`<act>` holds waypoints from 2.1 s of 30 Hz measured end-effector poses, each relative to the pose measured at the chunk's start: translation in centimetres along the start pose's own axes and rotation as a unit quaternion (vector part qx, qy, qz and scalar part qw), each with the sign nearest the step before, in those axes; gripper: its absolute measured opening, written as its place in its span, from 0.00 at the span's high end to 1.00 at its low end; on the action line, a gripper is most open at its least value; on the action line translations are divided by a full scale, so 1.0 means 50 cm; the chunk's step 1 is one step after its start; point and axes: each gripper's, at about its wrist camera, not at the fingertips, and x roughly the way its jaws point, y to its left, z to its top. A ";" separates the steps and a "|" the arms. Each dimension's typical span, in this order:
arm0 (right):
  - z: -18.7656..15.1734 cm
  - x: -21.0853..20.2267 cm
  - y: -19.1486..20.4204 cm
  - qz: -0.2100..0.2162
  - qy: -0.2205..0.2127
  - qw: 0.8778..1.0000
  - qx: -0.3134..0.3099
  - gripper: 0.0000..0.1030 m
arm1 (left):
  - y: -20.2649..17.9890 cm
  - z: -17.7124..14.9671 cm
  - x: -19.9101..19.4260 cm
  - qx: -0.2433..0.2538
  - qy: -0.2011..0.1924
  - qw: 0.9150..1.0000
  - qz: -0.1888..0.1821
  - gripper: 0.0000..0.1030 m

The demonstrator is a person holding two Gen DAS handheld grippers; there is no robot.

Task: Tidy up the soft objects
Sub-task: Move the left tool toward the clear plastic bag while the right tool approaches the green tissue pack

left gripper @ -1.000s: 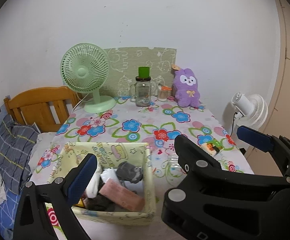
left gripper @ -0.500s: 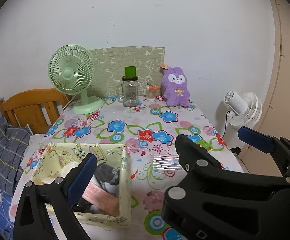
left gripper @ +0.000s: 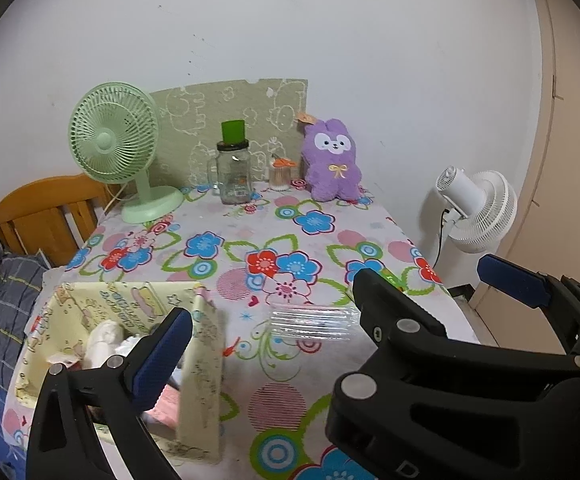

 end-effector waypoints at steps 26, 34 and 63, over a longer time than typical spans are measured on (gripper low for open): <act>-0.015 0.124 -0.111 -0.009 0.027 1.000 0.014 0.07 | -0.071 -0.012 0.150 -0.020 0.059 0.998 -0.011 0.00; -0.023 0.175 -0.130 -0.015 0.044 0.999 0.014 0.07 | -0.076 -0.019 0.204 -0.019 0.082 0.996 0.004 0.00; -0.049 0.354 -0.149 -0.009 0.110 0.994 -0.009 0.07 | -0.058 -0.059 0.363 -0.043 0.167 0.985 0.012 0.00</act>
